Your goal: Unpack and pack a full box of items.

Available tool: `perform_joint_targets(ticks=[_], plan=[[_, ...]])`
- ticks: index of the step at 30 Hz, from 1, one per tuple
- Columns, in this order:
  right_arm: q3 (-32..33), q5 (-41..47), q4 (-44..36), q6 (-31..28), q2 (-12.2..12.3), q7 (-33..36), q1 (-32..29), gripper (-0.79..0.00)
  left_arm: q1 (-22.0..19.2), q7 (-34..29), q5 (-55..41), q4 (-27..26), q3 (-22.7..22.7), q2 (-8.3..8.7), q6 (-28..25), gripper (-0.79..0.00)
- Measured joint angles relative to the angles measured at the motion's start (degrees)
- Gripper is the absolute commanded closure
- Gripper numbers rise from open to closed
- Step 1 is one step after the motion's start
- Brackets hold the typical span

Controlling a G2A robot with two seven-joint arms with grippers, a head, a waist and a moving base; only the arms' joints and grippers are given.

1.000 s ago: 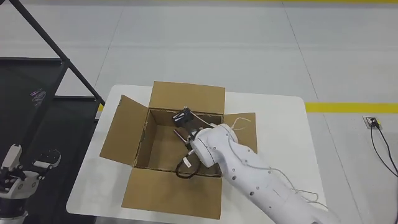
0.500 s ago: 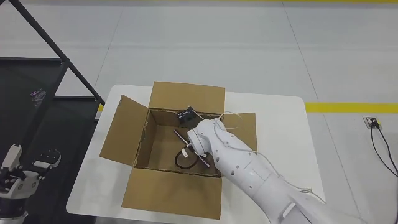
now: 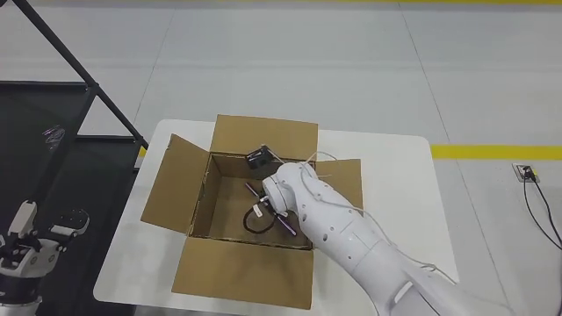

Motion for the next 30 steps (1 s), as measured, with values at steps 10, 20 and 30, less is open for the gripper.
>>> perform_joint_targets(ticks=[10, 20, 30], plan=[[13.9, -4.9, -34.3, -6.8, 7.7, 10.1, -13.9, -0.785, -4.2, -4.8, 10.1, 3.3, 5.1, 0.97, 2.8, -0.785], [37.4, -0.3, -72.4, -14.7, 13.6, 14.6, -38.4, -0.785, -8.1, -6.2, 17.1, 4.2, 11.8, 1.48, 3.1, -0.785], [55.8, 11.6, -72.6, -14.4, 15.7, 12.5, -44.9, -0.785, -8.1, -6.8, 20.8, 1.2, 15.9, 1.70, 2.7, -0.785]])
